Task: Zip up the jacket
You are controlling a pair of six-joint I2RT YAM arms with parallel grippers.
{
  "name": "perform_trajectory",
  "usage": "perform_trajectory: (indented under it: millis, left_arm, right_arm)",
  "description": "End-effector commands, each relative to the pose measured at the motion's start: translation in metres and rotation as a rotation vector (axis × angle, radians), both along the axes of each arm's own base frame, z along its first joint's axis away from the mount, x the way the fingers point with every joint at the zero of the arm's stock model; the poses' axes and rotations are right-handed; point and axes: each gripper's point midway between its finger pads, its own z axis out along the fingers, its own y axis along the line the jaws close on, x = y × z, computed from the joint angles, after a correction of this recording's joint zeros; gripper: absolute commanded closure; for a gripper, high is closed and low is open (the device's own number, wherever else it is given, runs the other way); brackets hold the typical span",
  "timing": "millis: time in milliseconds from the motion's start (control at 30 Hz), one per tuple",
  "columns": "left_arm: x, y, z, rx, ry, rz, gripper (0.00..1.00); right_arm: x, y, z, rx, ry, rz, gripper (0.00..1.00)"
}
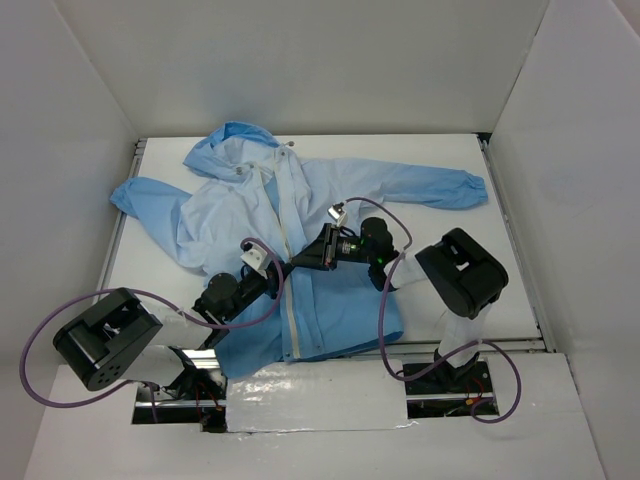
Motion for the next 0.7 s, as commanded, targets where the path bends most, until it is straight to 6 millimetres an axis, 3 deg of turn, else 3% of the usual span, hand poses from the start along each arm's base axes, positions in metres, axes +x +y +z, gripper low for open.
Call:
perform_trajectory:
  millis: [0,267,567,667]
  left_arm:
    - [-0.019,0.003,0.155,-0.399,-0.467,-0.052,1.0]
    - [-0.019,0.003,0.155,-0.397,-0.473,-0.048,1.0]
    - [-0.017,0.001,0.151,-0.386,-0.461,-0.051,1.0]
    - [-0.017,0.001,0.151,-0.385,-0.463,-0.052,1.0]
  right_arm:
    - [-0.003,0.007,0.013,0.055,-0.057,0.026,0.69]
    - [-0.003,0.006,-0.004,0.024,0.026,0.003,0.72]
    - [-0.006,0.008,-0.009,0.002,0.074,-0.023,0.77]
    - [-0.011,0.006,-0.006,0.031,0.1,-0.017,0.73]
